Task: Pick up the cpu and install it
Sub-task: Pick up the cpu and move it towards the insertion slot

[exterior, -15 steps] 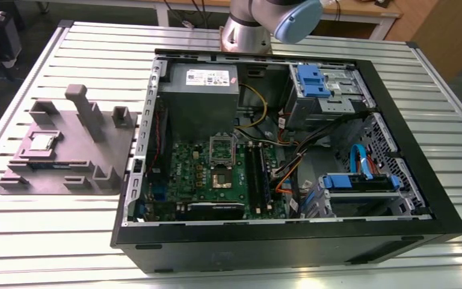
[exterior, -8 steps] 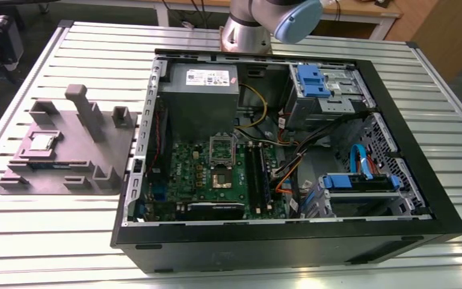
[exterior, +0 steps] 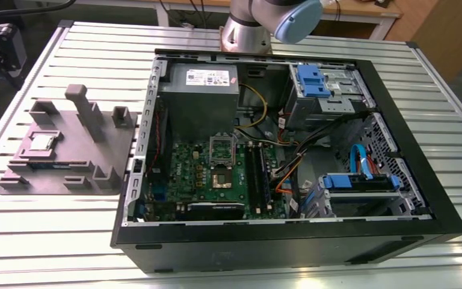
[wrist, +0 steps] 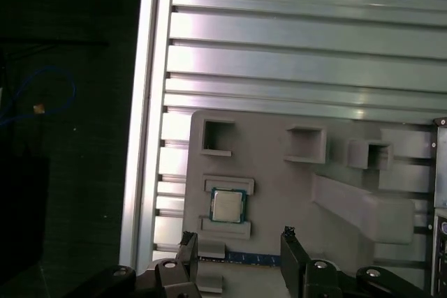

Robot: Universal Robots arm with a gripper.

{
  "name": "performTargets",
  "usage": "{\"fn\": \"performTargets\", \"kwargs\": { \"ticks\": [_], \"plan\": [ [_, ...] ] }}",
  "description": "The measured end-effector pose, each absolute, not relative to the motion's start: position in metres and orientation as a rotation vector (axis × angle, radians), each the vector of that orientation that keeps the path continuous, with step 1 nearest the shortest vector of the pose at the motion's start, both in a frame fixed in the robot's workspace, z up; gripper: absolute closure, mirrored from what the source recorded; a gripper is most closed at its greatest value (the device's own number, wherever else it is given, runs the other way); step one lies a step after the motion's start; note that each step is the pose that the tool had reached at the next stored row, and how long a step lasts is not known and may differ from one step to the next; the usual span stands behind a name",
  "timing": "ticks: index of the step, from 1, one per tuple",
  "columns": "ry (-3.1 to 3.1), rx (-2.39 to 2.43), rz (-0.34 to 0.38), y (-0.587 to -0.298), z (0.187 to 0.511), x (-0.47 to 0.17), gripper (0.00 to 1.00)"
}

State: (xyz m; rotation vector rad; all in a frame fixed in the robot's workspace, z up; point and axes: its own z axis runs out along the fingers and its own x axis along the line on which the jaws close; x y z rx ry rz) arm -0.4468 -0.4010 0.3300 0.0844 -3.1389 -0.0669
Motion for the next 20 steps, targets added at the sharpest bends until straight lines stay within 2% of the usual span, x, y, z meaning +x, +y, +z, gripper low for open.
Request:
{"fn": "performTargets", "kwargs": {
  "ticks": [20],
  "plan": [
    [-3.139,0.085,-0.067,-0.4010,0.3215,-0.4467,0.41]
  ]
}}
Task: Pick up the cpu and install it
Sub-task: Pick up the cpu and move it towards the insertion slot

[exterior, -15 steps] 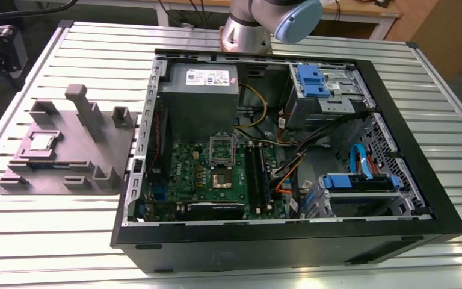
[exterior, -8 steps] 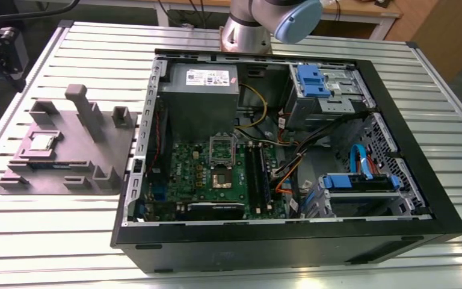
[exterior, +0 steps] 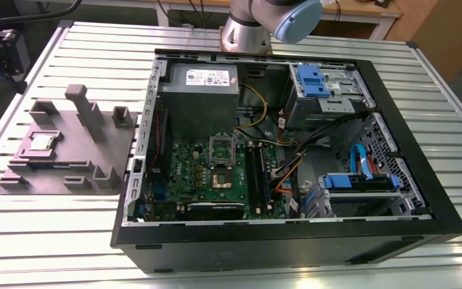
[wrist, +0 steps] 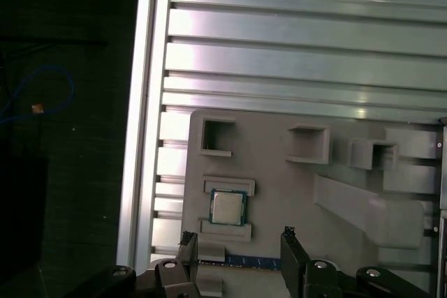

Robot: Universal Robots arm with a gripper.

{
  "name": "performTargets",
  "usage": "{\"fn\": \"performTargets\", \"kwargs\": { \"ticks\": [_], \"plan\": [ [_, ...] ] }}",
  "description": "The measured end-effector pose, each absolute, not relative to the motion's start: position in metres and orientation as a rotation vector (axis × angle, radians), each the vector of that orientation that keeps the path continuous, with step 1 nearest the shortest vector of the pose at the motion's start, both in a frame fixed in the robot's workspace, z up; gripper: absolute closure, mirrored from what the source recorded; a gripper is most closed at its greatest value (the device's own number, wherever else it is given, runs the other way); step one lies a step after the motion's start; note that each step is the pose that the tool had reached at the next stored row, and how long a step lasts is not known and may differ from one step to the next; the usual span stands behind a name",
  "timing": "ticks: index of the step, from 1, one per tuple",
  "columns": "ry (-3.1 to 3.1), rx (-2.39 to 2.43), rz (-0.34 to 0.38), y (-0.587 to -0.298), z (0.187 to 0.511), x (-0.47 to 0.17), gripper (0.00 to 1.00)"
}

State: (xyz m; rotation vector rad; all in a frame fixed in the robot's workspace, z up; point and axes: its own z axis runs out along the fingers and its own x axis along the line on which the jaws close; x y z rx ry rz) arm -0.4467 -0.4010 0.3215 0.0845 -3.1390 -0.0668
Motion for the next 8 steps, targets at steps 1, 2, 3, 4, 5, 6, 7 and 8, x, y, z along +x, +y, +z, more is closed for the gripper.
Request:
{"fn": "performTargets", "kwargs": {
  "ticks": [1,2,3,4,5,6,7,8],
  "plan": [
    [-3.139,0.085,-0.067,-0.4010,0.3210,-0.4468,0.41],
    [-3.139,0.085,-0.067,-0.4010,0.3205,-0.4467,0.41],
    [-3.139,0.084,-0.067,-0.4010,0.3204,-0.4468,0.41],
    [-3.139,0.085,-0.067,-0.4010,0.3204,-0.4468,0.41],
    [-3.139,0.085,-0.067,-0.4010,0.3203,-0.4468,0.41],
    [-3.139,0.084,-0.067,-0.4010,0.3201,-0.4468,0.41],
    [-3.139,0.085,-0.068,-0.4010,0.3202,-0.4467,0.41],
    [-3.139,0.084,-0.068,-0.4010,0.3201,-0.4468,0.41]
  ]
}}
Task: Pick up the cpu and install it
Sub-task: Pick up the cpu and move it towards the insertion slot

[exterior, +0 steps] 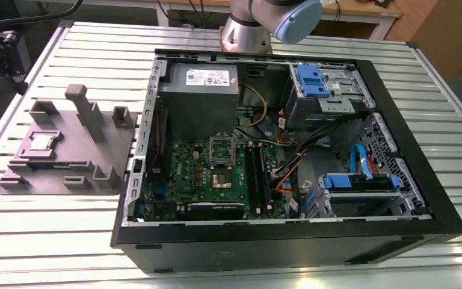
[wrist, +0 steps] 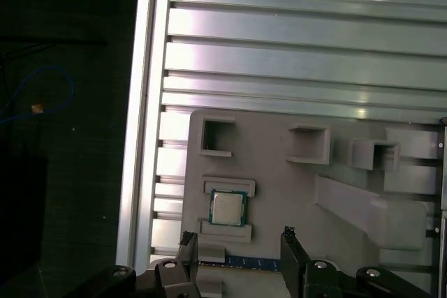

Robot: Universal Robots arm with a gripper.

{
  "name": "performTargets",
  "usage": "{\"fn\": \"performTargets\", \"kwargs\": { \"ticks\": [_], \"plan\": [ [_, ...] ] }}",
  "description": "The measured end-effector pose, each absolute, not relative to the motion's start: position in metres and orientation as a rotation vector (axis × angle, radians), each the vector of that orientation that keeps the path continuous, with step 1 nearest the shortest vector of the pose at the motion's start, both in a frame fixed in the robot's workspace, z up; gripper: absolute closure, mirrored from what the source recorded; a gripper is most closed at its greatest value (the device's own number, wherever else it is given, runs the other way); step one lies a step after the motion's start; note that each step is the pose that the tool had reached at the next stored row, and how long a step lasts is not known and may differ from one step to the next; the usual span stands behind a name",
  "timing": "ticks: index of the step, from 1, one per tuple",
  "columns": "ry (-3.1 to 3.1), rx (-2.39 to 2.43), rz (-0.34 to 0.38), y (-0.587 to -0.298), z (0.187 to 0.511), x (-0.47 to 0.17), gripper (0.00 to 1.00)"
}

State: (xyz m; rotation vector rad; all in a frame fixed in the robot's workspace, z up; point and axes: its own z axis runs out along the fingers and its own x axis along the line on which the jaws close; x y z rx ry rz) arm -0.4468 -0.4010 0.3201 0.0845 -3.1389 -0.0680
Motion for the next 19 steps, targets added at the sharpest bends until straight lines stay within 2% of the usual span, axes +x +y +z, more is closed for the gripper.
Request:
{"fn": "performTargets", "kwargs": {
  "ticks": [19],
  "plan": [
    [-3.135,0.084,-0.068,-0.401,0.307,-0.446,0.41]
  ]
}}
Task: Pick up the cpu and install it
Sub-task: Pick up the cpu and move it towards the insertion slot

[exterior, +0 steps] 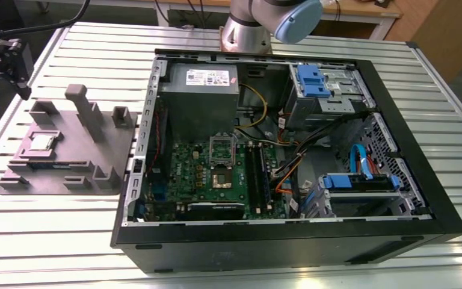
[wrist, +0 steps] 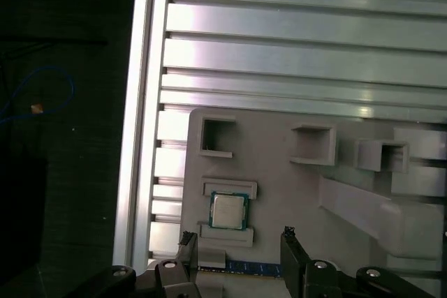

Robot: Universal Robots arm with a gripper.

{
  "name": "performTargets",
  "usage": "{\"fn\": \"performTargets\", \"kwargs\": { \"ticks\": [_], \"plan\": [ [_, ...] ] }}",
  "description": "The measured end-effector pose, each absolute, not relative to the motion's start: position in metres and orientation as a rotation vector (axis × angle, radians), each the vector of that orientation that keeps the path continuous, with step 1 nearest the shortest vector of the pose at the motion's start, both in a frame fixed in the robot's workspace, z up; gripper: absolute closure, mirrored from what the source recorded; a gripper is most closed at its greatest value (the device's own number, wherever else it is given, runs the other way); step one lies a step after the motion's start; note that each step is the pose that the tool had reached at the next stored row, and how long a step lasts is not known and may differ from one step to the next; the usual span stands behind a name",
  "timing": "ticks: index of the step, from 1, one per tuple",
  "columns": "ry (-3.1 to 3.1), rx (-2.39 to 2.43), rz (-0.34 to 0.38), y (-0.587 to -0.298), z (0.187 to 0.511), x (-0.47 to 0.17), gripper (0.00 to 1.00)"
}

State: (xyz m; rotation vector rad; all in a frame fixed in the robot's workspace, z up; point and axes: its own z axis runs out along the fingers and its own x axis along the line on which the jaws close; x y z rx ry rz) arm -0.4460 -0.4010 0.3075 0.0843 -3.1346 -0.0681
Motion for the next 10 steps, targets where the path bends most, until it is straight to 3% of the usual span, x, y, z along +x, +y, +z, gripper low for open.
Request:
{"fn": "performTargets", "kwargs": {
  "ticks": [10],
  "plan": [
    [-3.135,0.084,-0.068,-0.4010,0.3051,-0.4460,0.41]
  ]
}}
